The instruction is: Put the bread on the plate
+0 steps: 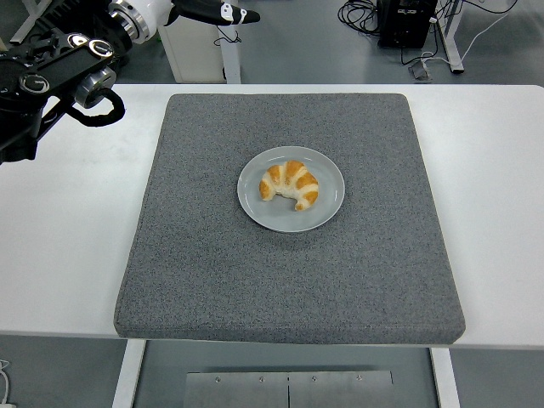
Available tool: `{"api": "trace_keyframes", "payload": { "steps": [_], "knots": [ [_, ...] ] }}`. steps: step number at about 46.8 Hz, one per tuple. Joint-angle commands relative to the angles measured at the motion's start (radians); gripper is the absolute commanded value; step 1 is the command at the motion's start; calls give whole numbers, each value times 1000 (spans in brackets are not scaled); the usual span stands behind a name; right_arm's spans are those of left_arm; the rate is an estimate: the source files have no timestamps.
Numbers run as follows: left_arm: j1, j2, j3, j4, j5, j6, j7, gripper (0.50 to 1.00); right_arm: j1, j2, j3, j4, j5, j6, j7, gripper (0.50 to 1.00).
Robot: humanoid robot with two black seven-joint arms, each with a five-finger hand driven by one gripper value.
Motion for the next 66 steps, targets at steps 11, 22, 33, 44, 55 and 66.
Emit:
{"api": "trace_keyframes", "payload": {
  "steps": [11, 22, 33, 44, 55, 66],
  "knots": [
    [175, -16, -286, 103, -76, -90, -9, 972, 0, 0, 0, 0, 0, 0, 0, 1000],
    [252, -52, -386, 172, -90, -119, -14, 972, 0, 0, -1, 0, 0, 0, 0, 1000],
    [273, -101, -397, 251, -125, -122, -21, 972, 0, 0, 0, 0, 0, 0, 0, 1000],
    [315, -128, -397, 309, -179, -133, -23, 972, 0, 0, 0, 0, 0, 0, 0, 1000],
    [367, -130, -395, 367, -183, -165, -60, 972, 2, 0, 0, 0, 0, 0, 0, 1000],
    [395, -133, -397, 381, -183, -183, -61, 972, -2, 0, 0, 14, 0, 6, 0, 1000]
  ]
}}
